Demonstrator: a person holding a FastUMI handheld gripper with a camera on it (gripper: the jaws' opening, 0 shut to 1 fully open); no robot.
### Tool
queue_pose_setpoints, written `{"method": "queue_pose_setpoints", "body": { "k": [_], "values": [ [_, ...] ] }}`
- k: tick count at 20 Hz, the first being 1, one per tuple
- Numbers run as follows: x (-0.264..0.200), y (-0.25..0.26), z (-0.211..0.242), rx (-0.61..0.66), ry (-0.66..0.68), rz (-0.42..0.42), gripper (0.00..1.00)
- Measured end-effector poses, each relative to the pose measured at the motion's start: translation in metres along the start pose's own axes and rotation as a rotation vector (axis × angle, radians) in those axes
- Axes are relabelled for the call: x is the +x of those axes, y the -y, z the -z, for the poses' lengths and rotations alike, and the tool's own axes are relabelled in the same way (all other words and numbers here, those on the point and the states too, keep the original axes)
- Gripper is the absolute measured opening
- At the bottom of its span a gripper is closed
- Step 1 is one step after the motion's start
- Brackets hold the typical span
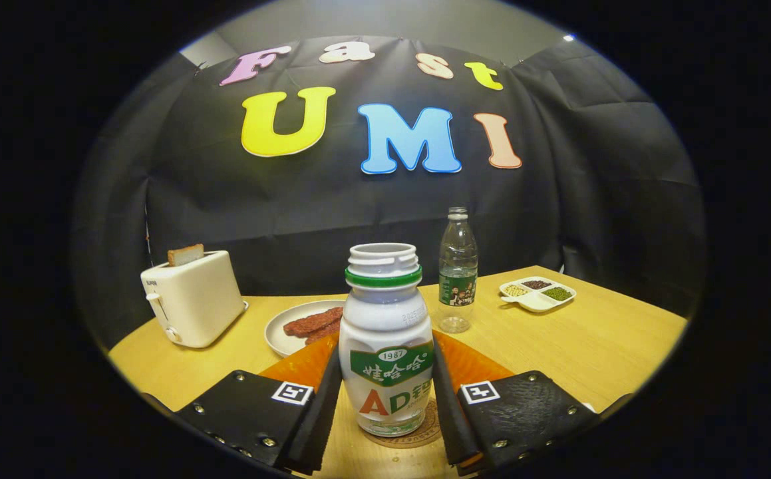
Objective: Take the bottle from table, then pour the juice into the cup, finally place the bottle on the coaster
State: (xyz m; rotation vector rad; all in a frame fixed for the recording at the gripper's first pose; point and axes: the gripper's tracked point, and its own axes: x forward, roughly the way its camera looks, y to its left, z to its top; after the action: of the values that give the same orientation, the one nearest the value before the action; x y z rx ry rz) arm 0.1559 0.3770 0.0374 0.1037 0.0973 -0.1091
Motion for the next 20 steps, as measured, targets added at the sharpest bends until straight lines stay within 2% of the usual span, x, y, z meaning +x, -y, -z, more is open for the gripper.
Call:
{"method": "queue_pose_setpoints", "body": {
  "k": [11,20],
  "values": [
    [-0.045,-0.046,-0.024,0.375,0.08,-0.183,0.66],
    [-0.059,-0.05,-0.036,0.695,0.119,-0.27,0.66]
  ]
}}
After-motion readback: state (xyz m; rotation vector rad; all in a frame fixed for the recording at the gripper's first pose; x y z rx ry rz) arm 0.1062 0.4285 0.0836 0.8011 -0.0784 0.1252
